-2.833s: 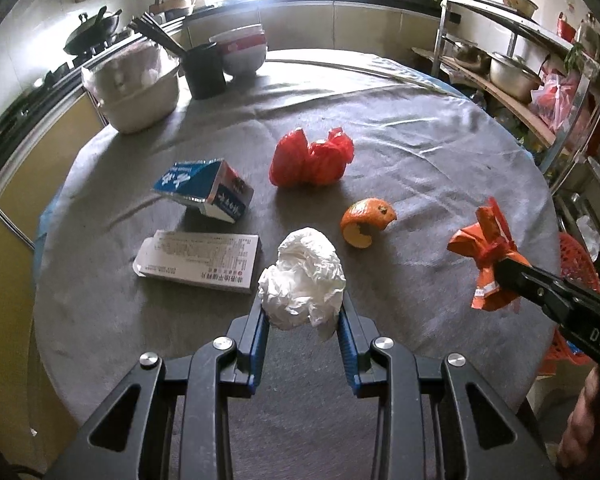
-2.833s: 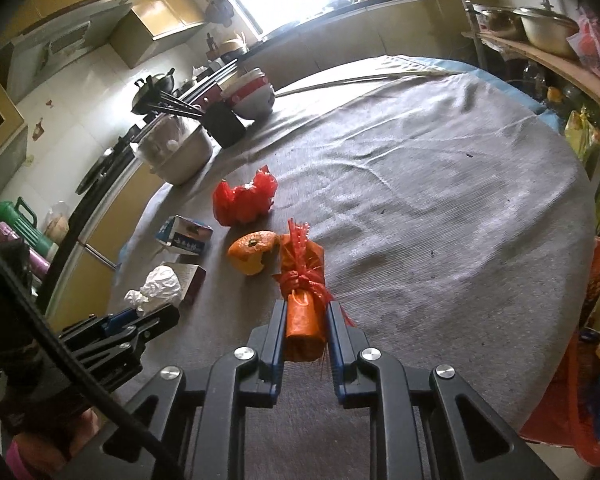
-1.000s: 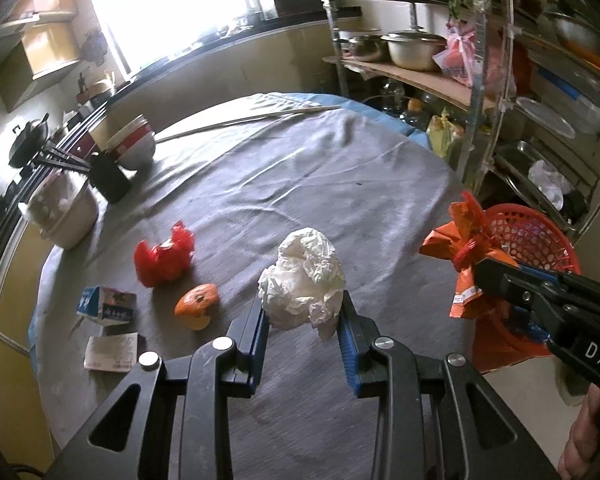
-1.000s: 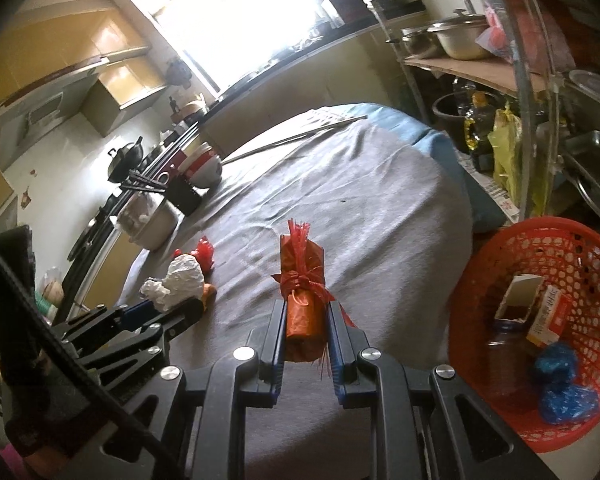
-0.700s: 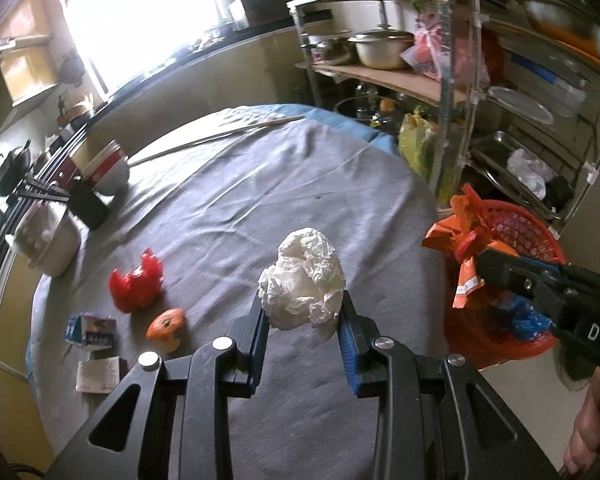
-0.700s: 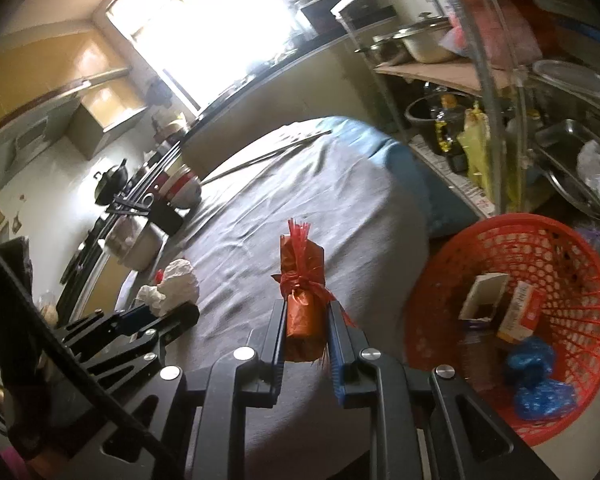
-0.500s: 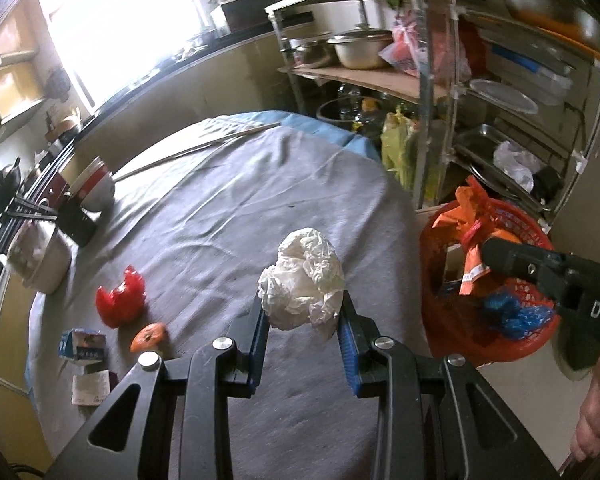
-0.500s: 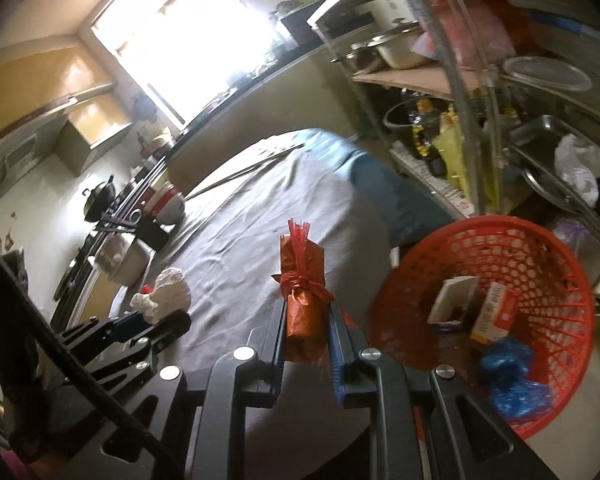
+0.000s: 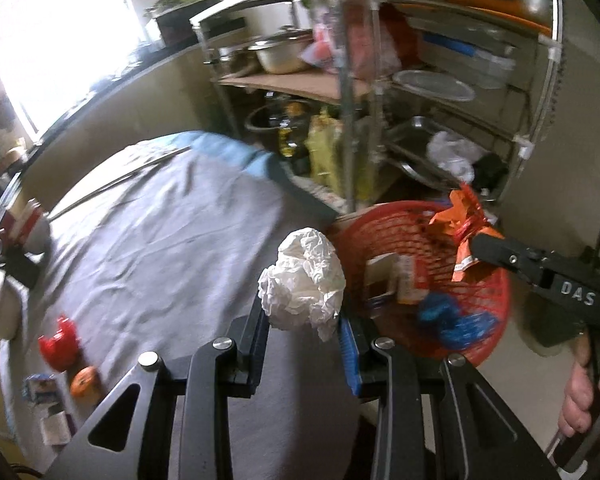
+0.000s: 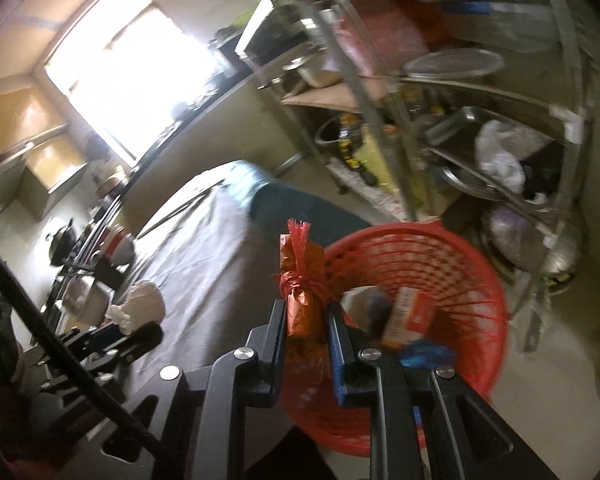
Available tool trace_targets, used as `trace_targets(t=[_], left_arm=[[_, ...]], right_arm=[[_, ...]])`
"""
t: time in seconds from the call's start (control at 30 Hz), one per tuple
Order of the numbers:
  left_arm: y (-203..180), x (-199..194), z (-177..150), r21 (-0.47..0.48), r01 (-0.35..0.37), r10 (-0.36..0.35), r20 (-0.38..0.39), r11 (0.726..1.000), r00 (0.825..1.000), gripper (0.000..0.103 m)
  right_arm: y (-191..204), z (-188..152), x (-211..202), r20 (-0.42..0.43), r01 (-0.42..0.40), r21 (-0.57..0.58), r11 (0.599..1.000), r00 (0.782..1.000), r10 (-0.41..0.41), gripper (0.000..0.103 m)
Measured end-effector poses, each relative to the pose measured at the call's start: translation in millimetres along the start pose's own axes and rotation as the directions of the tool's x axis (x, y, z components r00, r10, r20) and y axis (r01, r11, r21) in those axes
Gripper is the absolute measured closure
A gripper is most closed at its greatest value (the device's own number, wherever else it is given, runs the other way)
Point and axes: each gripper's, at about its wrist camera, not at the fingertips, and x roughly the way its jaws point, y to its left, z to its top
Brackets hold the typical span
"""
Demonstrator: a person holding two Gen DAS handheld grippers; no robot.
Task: Collect trash
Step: 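Carry tissue and wrapper to the red basket and open both tools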
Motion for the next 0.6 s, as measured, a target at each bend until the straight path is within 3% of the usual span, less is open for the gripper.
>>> trace_targets(t=[0.37,0.5,0.6], left_arm=[[-52,21,13,0.067,0.168,-0.164,-0.053,0.984,0.985,0.067],[-58,28,12,0.072,0.178,-0.171,-0.089,0.981,0.981,0.039],[-49,24,9,0.064,0.162,-0.157,-0.078,0.985,0.984,0.039]], right_arm=[[-53,2,-10,0.003,0.089,0.075,0.993,0.996,-0.089,0.082],[-56,-2,-5,-0.04,0.087,0.095,0.992,0.996,-0.084,0.079],[-56,-3,-3,-0.055,0.089,0.11,0.99,0.995,-0.083,0.079]])
